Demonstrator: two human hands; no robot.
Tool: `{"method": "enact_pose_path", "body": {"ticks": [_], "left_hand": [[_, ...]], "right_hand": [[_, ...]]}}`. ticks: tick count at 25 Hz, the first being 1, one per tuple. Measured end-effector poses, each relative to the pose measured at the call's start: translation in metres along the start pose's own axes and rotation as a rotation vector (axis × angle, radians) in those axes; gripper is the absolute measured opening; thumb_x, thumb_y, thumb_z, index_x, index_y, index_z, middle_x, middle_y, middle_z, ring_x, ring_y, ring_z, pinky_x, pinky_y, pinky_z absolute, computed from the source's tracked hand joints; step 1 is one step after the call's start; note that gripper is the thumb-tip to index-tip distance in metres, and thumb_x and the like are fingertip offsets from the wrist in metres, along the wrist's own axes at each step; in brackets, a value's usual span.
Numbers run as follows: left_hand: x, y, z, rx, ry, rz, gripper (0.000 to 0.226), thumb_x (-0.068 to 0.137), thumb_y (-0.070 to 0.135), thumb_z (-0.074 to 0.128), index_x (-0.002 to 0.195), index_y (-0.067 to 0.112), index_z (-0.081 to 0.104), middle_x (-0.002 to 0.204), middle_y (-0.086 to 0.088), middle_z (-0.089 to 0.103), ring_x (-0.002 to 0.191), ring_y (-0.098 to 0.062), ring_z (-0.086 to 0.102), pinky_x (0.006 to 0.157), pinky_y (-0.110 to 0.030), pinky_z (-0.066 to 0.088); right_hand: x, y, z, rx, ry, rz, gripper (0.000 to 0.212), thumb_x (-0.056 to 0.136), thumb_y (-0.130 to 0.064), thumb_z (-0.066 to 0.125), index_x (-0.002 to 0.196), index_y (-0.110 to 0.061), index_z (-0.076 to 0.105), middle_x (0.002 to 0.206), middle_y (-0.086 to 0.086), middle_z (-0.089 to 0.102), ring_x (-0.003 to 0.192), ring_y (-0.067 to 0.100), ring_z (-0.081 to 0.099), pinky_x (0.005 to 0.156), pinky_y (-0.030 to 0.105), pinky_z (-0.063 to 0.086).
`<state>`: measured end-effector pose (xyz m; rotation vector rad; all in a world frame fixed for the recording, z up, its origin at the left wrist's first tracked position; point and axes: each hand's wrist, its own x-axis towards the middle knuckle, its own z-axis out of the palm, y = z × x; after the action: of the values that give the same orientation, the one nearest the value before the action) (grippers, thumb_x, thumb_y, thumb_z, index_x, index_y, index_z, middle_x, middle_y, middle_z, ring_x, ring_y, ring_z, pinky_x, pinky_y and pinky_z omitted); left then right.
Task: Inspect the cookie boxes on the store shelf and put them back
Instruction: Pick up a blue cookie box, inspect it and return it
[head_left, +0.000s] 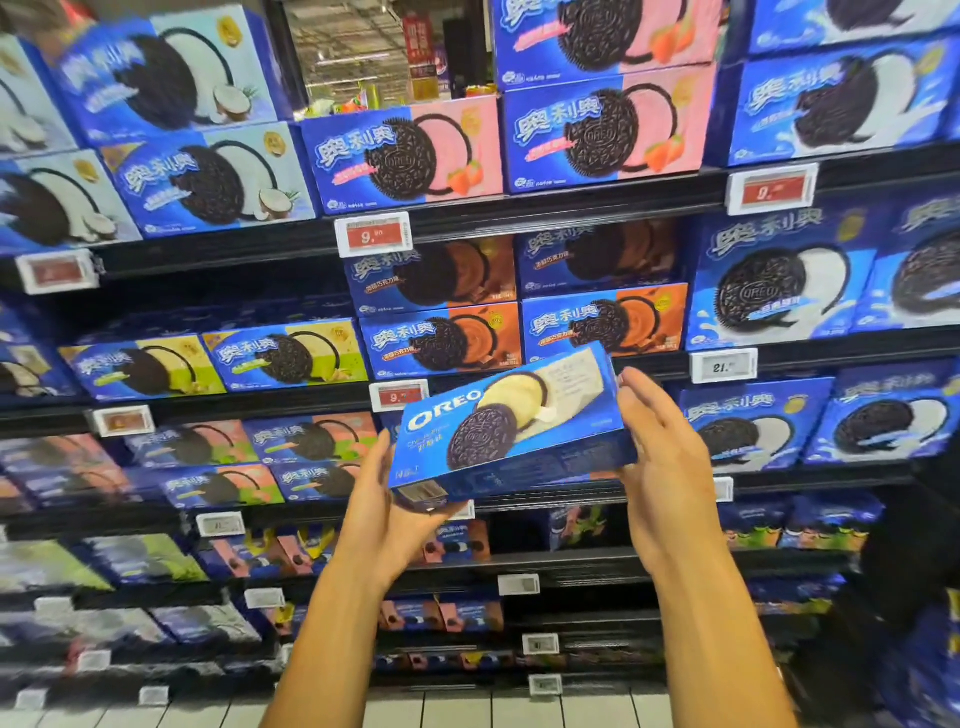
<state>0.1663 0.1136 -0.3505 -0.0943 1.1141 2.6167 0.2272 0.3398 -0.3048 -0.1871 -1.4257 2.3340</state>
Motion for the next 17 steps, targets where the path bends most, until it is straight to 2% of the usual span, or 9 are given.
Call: {"method": "enact_pose_path", "body": {"ticks": [2,4,6,8,11,13,15,17], "left_hand": [[0.005,-0.003,-0.005,0.095,0.023,-0.038,0.062,0.084,0.052,0.055,0.135,0.016,0.060,0.131,-0.013,0.066,0.102,-0.028,0.070,0.080,-0.047,0.058],[0.011,-0.006,-0.010,0.158,0.052,-0.077,0.059,0.086,0.050,0.054,0.134,0.017,0.058,0.131,-0.013,0.066,0.108,-0.031,0.066,0.086,-0.050,0.055],[0.018,-0.007,-0.015,0.198,0.099,-0.096,0.048,0.095,0.045,0.049,0.130,0.015,0.061,0.126,-0.015,0.068,0.112,-0.035,0.063,0.096,-0.057,0.049],[0.024,-0.007,-0.018,0.210,0.119,-0.098,0.037,0.101,0.040,0.044,0.119,0.016,0.066,0.119,-0.014,0.072,0.111,-0.035,0.066,0.102,-0.059,0.045],[0.031,-0.004,-0.019,0.133,0.108,-0.105,0.040,0.103,0.037,0.039,0.106,0.016,0.073,0.113,-0.016,0.073,0.100,-0.032,0.072,0.090,-0.053,0.051],[0.036,0.001,-0.025,0.117,0.100,-0.096,0.041,0.104,0.037,0.038,0.114,0.016,0.071,0.117,-0.017,0.072,0.104,-0.033,0.071,0.096,-0.053,0.049],[0.040,0.009,-0.029,0.115,0.092,-0.093,0.040,0.104,0.036,0.038,0.126,0.014,0.062,0.120,-0.016,0.071,0.107,-0.035,0.069,0.099,-0.054,0.047],[0.042,0.017,-0.035,0.094,0.086,-0.095,0.040,0.106,0.035,0.036,0.129,0.014,0.060,0.122,-0.017,0.069,0.111,-0.036,0.066,0.095,-0.054,0.051]], "right_hand": [[-0.003,-0.001,0.007,-0.038,-0.041,-0.051,0.058,0.081,-0.029,0.076,0.136,-0.026,0.059,0.132,-0.008,0.066,0.121,0.010,0.063,0.094,0.038,0.053],[-0.007,0.000,0.018,-0.053,-0.156,-0.087,0.071,0.075,-0.029,0.077,0.141,-0.027,0.052,0.128,-0.006,0.070,0.116,0.010,0.067,0.082,0.023,0.055],[-0.011,0.005,0.032,-0.058,-0.237,-0.125,0.076,0.074,-0.023,0.078,0.144,-0.023,0.048,0.122,-0.006,0.073,0.107,0.008,0.071,0.075,0.016,0.055],[-0.016,0.009,0.048,-0.097,-0.272,-0.168,0.081,0.072,-0.022,0.082,0.145,-0.021,0.047,0.125,-0.009,0.071,0.110,0.007,0.070,0.079,0.018,0.056],[-0.022,0.014,0.070,-0.166,-0.324,-0.225,0.077,0.071,-0.023,0.084,0.139,-0.031,0.049,0.126,-0.017,0.070,0.117,0.006,0.065,0.089,0.020,0.054],[-0.024,0.016,0.085,-0.183,-0.343,-0.236,0.076,0.071,-0.021,0.085,0.137,-0.034,0.050,0.128,-0.017,0.068,0.120,0.004,0.063,0.090,0.019,0.054],[-0.024,0.019,0.096,-0.185,-0.356,-0.240,0.081,0.072,-0.018,0.088,0.143,-0.026,0.049,0.131,-0.015,0.067,0.122,0.003,0.062,0.091,0.019,0.053],[-0.025,0.019,0.106,-0.190,-0.367,-0.240,0.086,0.070,-0.021,0.088,0.146,-0.019,0.047,0.134,-0.014,0.065,0.123,0.002,0.061,0.095,0.021,0.052]]}}
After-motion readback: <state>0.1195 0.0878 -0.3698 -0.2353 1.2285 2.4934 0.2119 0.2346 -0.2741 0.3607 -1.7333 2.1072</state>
